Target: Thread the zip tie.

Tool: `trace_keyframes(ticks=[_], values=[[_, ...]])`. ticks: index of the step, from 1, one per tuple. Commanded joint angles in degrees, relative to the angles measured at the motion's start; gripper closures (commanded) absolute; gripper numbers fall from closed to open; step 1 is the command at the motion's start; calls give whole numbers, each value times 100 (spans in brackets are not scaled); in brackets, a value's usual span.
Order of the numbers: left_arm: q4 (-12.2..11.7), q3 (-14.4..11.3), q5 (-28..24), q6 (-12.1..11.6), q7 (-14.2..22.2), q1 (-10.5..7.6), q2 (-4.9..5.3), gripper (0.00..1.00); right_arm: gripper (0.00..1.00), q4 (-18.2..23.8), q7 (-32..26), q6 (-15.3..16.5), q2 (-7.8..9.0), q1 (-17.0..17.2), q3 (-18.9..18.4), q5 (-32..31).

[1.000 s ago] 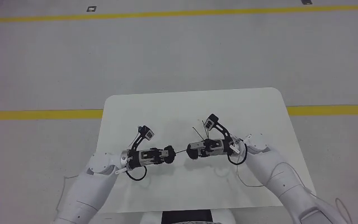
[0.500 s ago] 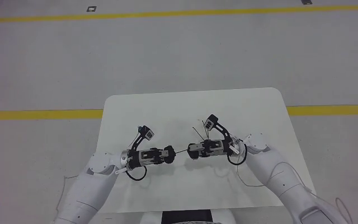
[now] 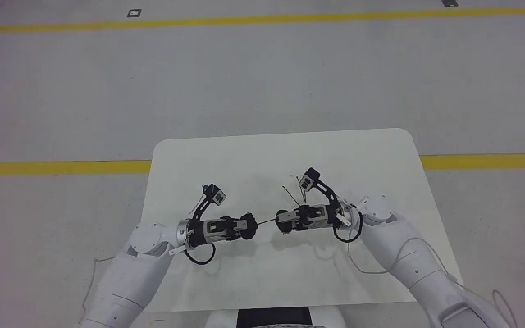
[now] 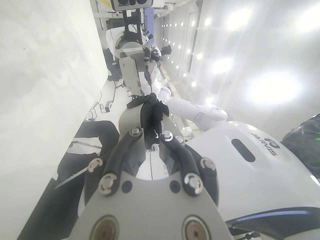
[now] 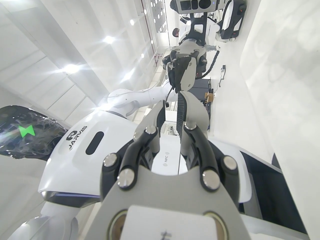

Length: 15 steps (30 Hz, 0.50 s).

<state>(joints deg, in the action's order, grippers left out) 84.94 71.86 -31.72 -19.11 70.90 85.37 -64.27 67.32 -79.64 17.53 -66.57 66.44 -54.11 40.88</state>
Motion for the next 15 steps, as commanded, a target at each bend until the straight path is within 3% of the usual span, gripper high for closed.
trace_keyframes(ticks=[1, 15], values=[[0, 0, 0, 0, 0, 0, 0, 100, 86, -2, 0, -2, 0, -2, -3, 1], [0, 0, 0, 0, 0, 0, 0, 100, 88, -46, 52, -8, -51, -79, 42, 36]])
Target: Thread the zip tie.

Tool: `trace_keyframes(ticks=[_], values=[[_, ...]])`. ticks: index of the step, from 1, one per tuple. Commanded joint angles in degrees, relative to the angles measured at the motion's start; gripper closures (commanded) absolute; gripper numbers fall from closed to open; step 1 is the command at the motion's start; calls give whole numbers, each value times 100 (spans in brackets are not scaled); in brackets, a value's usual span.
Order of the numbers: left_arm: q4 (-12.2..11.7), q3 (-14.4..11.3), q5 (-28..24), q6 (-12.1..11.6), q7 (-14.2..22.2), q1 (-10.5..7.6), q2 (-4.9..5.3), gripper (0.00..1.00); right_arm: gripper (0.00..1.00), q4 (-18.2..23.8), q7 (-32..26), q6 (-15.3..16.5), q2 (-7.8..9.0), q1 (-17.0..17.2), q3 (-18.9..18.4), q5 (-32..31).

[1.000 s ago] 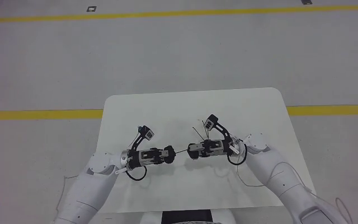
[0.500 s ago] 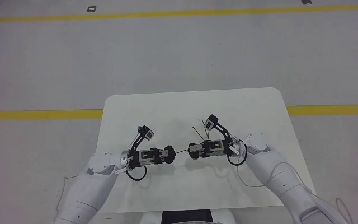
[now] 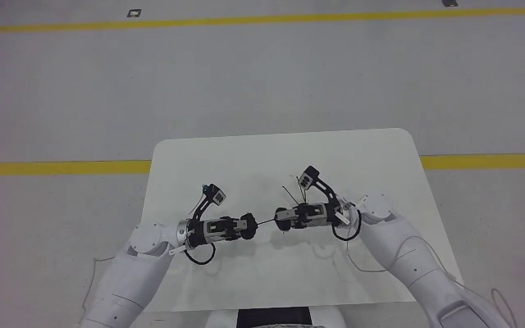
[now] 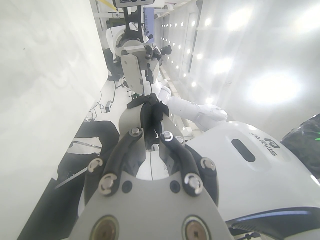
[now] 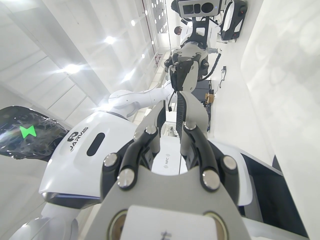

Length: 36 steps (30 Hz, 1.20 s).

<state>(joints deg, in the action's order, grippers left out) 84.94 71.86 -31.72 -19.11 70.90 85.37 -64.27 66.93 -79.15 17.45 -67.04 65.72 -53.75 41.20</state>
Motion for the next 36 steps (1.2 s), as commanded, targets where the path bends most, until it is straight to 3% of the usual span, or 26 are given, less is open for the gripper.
trace_keyframes(ticks=[1, 11, 15, 22, 24, 25, 26, 36], values=[[0, 0, 0, 0, 0, 0, 0, 100, 89, -13, 4, 2, -8, -13, 8, 5], [0, 0, 0, 0, 0, 0, 0, 100, 93, -54, 3, -3, -31, -40, 15, -13], [0, 0, 0, 0, 0, 0, 0, 100, 100, -64, 5, -8, -35, -40, 8, -18], [0, 0, 0, 0, 0, 0, 0, 100, 100, -75, 0, 3, -41, -39, -9, -46], [0, 0, 0, 0, 0, 0, 0, 69, 100, -72, -8, 11, -40, -33, -13, -65], [0, 0, 0, 0, 0, 0, 0, 6, 100, -69, -10, 15, -39, -28, -16, -72], [0, 0, 0, 0, 0, 0, 0, 0, 100, -67, -12, 18, -38, -25, -19, -88], [168, -176, 72, 122, -283, -8, 19, 0, 100, -33, 36, 62, -62, 28, 32, -115]])
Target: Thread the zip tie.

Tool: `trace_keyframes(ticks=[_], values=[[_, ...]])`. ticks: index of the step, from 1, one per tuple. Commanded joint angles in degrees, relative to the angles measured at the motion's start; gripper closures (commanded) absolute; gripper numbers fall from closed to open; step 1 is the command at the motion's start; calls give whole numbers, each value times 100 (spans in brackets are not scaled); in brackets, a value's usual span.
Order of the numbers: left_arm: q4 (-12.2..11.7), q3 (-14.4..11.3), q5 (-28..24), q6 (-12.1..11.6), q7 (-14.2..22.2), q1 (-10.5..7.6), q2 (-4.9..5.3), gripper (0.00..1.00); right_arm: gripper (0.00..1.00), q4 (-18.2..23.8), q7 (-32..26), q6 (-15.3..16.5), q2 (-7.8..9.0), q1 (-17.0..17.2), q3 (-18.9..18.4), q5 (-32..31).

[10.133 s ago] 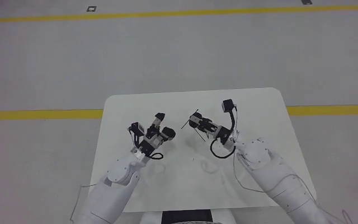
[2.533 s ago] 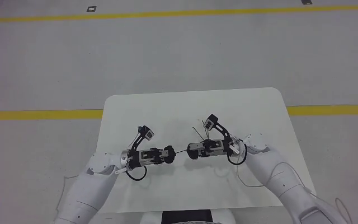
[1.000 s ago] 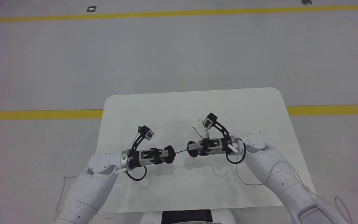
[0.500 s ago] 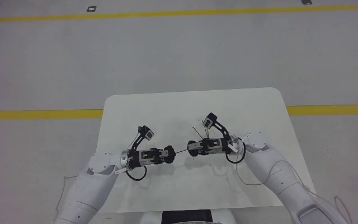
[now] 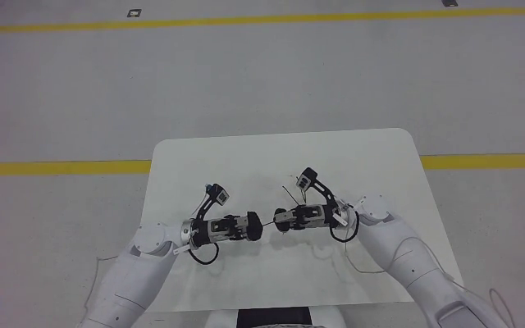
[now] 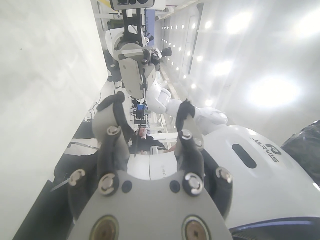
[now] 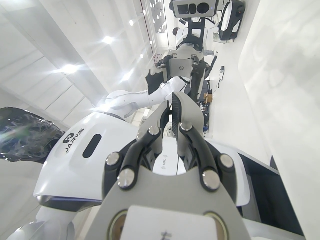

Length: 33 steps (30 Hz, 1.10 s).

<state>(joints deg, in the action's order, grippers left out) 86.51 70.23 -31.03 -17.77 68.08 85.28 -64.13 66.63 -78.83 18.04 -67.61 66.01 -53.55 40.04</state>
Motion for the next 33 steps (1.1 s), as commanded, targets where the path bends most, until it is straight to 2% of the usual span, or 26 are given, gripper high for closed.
trace_keyframes(ticks=[1, 9, 19, 21, 24, 29, 30, 31, 32, 33], values=[[17, -34, -34, -23, 3, 5, 8, 0, 100, -12, 12, 5, -14, 1, 33, 9], [27, -131, -125, -50, 73, -55, 42, 0, 100, -148, 14, 78, -79, -46, 136, 113], [33, -132, -152, -74, 106, -61, 46, 0, 100, -184, 36, 48, -90, -55, 149, 119], [69, -183, -140, -8, -67, -55, 40, 0, 100, -171, 77, 47, -91, -46, 148, 113], [100, -220, -251, 89, -175, -53, 43, 0, 100, 92, 241, 144, -92, 88, 100, 125], [89, -286, -368, 167, -238, -96, 53, 0, 100, 482, 242, 144, -77, 320, -220, -65], [86, -298, -395, 161, -245, -107, 53, 8, 100, 522, 254, 144, -78, 356, -265, -116], [84, -308, -428, 151, -254, -116, 54, 22, 100, 554, 271, 144, -79, 387, -307, -164], [76, -320, -451, 144, -261, -127, 56, 31, 100, 599, 297, 144, -83, 421, -361, -222], [71, -328, -456, 139, -264, -135, 58, 50, 100, 632, 301, 144, -86, 444, -400, -248]])
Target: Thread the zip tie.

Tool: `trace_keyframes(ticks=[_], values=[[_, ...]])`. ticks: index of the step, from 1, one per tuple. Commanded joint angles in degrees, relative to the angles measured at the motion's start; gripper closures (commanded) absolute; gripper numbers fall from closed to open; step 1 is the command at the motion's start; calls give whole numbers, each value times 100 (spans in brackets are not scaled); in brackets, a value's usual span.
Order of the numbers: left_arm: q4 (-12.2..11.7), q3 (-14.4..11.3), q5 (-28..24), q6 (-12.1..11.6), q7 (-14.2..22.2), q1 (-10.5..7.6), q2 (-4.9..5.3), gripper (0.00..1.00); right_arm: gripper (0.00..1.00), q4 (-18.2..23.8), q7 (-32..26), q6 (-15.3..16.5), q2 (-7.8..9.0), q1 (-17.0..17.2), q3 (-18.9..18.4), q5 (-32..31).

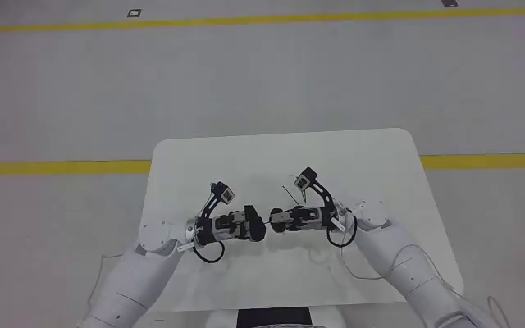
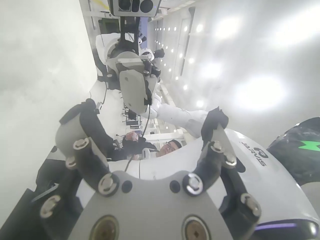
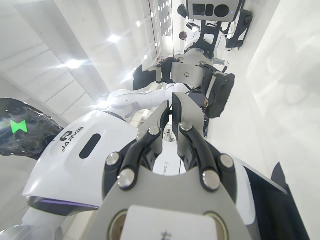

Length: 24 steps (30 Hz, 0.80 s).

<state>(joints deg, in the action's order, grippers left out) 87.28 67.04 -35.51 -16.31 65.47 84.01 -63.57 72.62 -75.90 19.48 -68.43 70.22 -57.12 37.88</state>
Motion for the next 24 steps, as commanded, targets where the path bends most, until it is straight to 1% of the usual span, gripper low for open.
trace_keyframes(ticks=[1, 2, 6, 11, 16, 24], values=[[-11, -16, -8, -11, -9, -16, 5, 52, 100, 70, -1, 0, -8, 45, -87, -36], [-21, -21, -9, -12, -19, -25, 8, 51, 100, 102, -17, 0, -12, 69, -134, -36], [-82, -18, -9, -21, -42, -49, 29, 54, 100, 232, -97, 0, -31, 172, -341, -87], [-98, -9, -35, -29, -48, -52, 54, 55, 100, 330, -125, 0, -65, 272, -523, -172], [-24, -84, -69, -13, -4, -55, 68, 57, 100, 265, -46, 0, -131, 252, -488, -371], [-7, -180, -72, 6, 3, -85, 90, 62, 100, 222, 181, 0, -215, 240, -494, -646]])
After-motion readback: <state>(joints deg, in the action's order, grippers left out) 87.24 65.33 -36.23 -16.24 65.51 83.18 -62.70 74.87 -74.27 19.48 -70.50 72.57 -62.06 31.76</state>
